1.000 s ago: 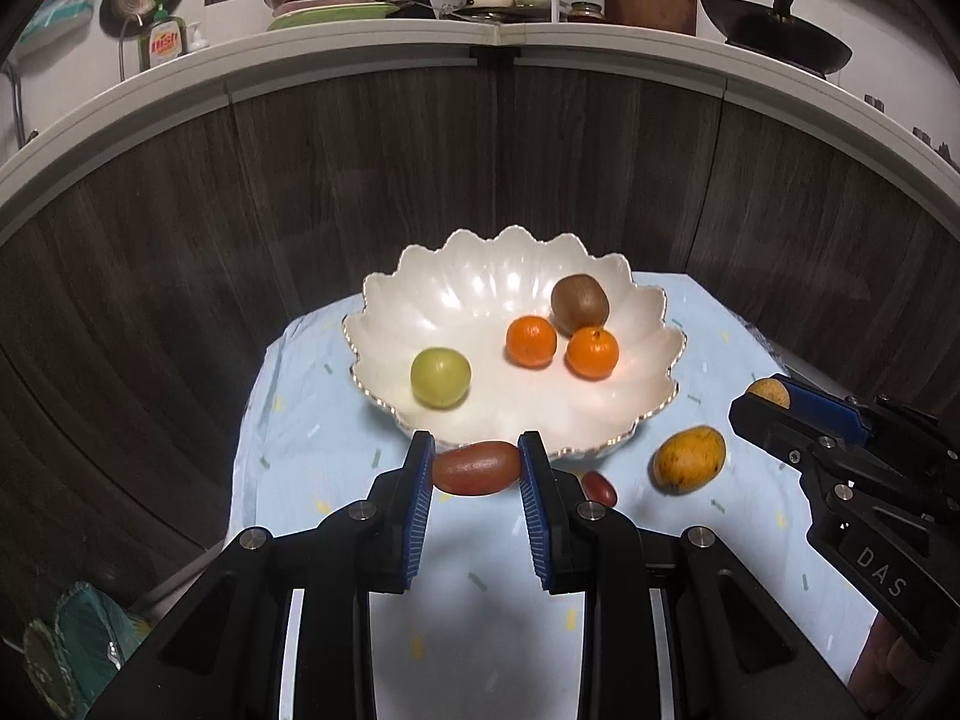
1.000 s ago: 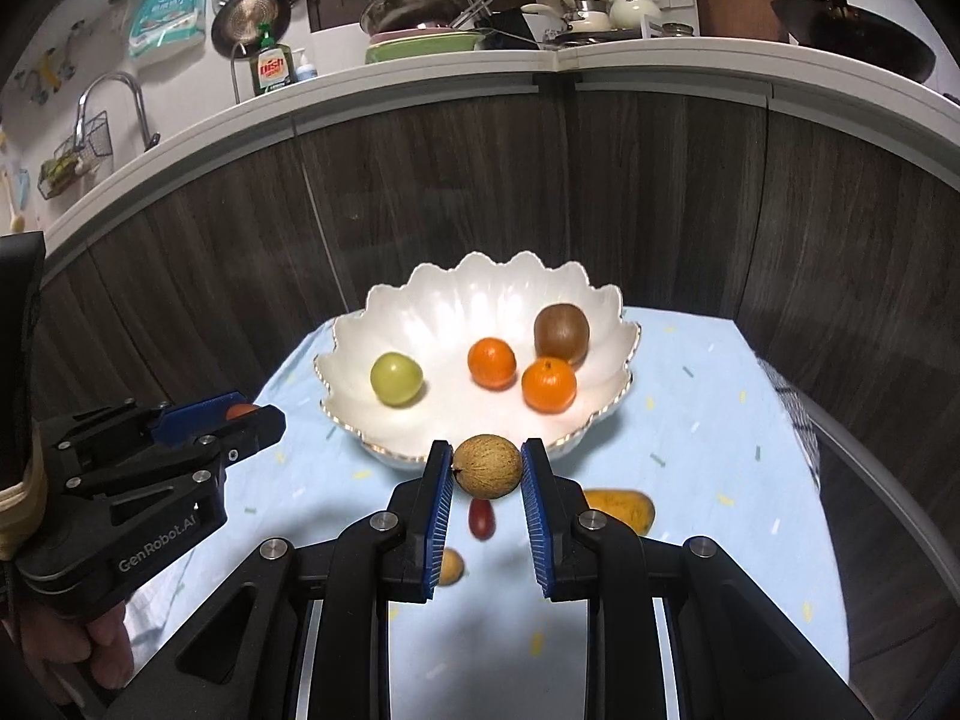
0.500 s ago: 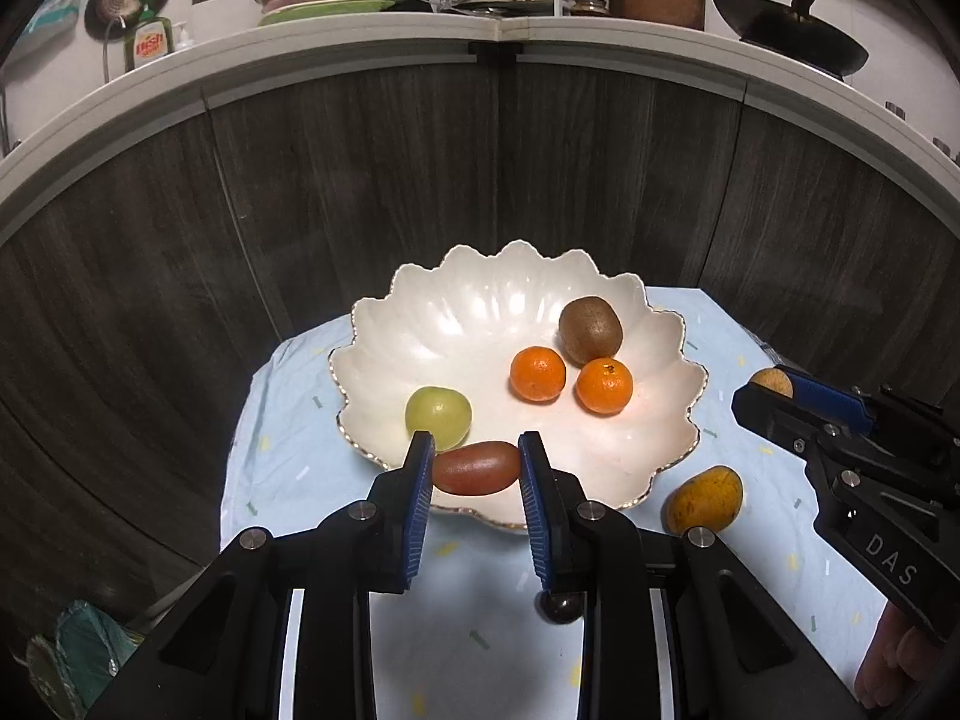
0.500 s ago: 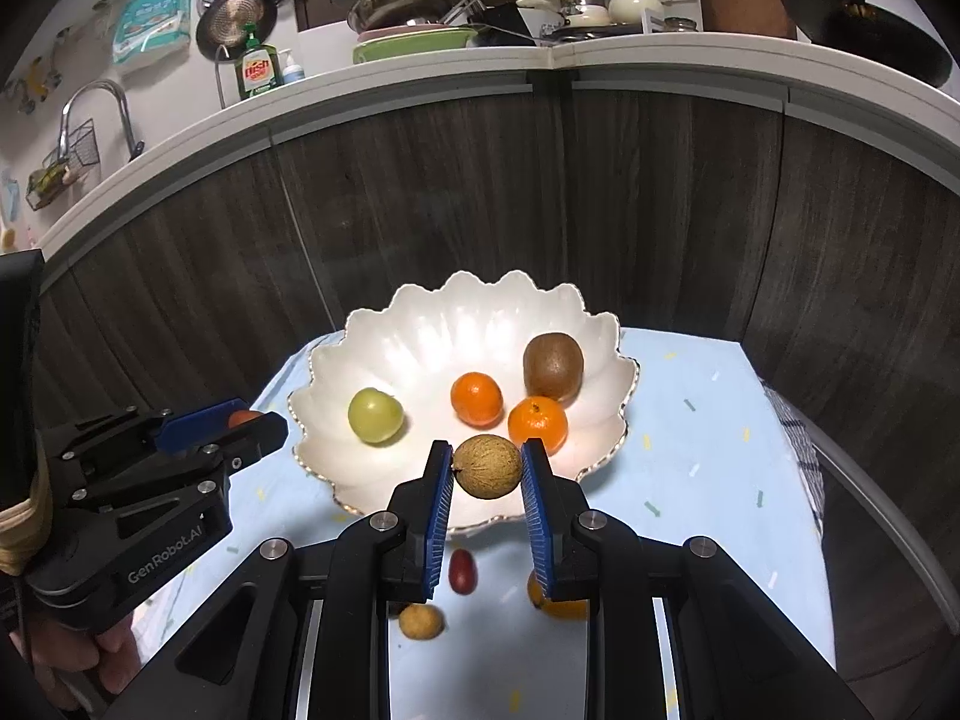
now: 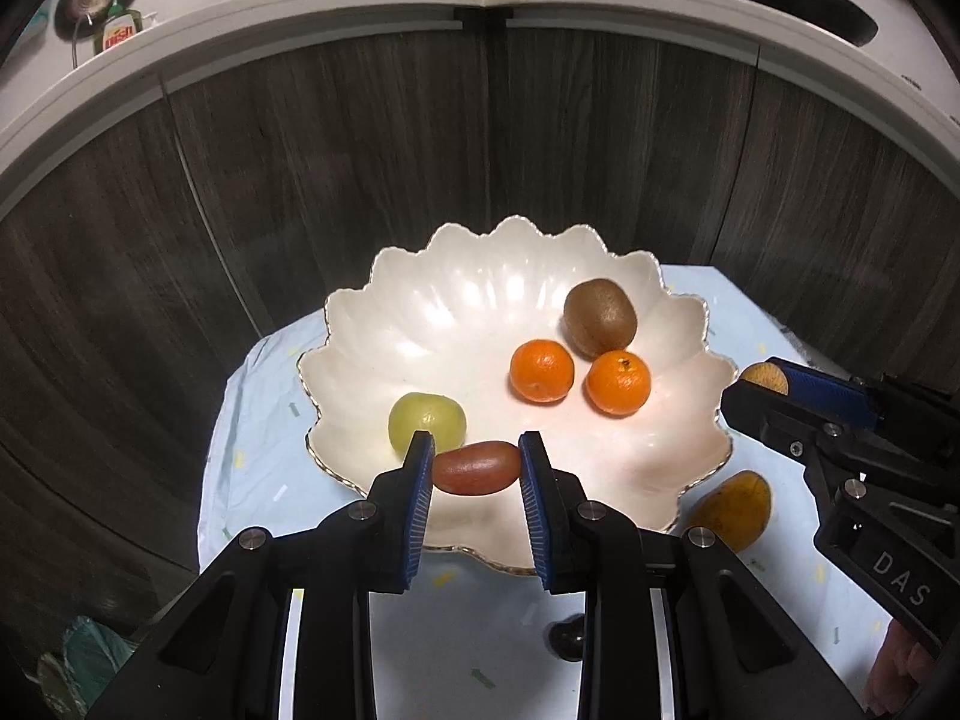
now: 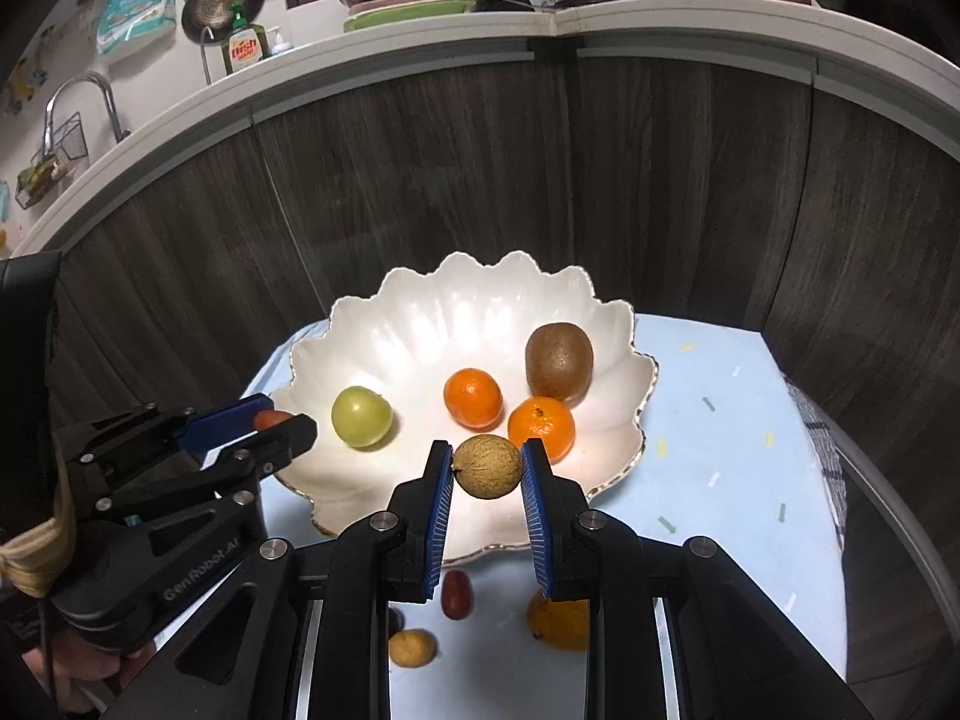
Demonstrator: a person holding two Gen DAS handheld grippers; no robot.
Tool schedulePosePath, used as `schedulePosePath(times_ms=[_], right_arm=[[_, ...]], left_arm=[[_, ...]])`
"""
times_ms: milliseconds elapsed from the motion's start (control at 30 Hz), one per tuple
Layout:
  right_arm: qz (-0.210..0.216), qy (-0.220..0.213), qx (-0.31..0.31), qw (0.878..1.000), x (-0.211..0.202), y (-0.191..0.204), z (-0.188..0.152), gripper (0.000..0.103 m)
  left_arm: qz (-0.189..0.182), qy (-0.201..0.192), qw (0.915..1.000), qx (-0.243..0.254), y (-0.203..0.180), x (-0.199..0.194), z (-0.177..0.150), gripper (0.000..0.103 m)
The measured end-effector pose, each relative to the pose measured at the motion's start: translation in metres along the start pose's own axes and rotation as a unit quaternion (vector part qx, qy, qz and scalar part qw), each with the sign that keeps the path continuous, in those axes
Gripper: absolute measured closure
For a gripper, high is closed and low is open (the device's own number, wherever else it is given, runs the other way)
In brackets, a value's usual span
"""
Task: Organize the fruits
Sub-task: 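Open both tools to drop date and longan into the bowl, then withdraw both open tools from the bowl toward the remaining fruits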
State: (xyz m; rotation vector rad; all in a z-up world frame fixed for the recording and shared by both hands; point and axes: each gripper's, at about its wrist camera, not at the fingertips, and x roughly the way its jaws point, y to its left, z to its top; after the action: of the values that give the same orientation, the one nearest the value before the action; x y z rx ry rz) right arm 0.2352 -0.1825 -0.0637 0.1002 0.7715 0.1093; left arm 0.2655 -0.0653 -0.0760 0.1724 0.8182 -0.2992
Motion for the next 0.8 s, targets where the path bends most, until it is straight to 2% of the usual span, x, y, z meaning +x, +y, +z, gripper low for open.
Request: schedulePosePath(times_ms=[133, 267, 400, 500, 667, 800], right_arm=[[0.005, 0.016, -0.001, 1.0, 0.011, 0.0, 0.0, 0.078], [0.001, 0.024, 0.002, 1.0, 0.015, -0.002, 0.0, 0.078], [-0.009, 0.021, 0.001, 1.0, 0.012, -0.002, 0.0, 0.056], [-0.021, 0.014, 0.002, 1.0, 0.007, -0.003, -0.001, 0.045], [-0.028, 0.003, 0.008, 1.0, -0.004, -0.006, -0.002, 0.032], [-0.034, -0.004, 0.004, 0.999, -0.013, -0.006, -0.003, 0.028]], left_arm=[[-0.005, 0.007, 1.0, -0.002, 0.001, 0.005, -0.003, 0.071], [0.002, 0.007, 1.0, -0.004, 0.002, 0.004, -0.006, 0.045], [0.009, 0.009, 0.9999, -0.01, 0.007, 0.001, -0.007, 0.04], [0.019, 0.002, 0.9997, -0.012, 0.01, -0.003, -0.007, 0.031], [0.029, -0.01, 0.9994, -0.014, 0.012, -0.013, -0.01, 0.014], [0.031, -0.016, 0.9993, -0.016, 0.012, -0.021, -0.012, 0.01]])
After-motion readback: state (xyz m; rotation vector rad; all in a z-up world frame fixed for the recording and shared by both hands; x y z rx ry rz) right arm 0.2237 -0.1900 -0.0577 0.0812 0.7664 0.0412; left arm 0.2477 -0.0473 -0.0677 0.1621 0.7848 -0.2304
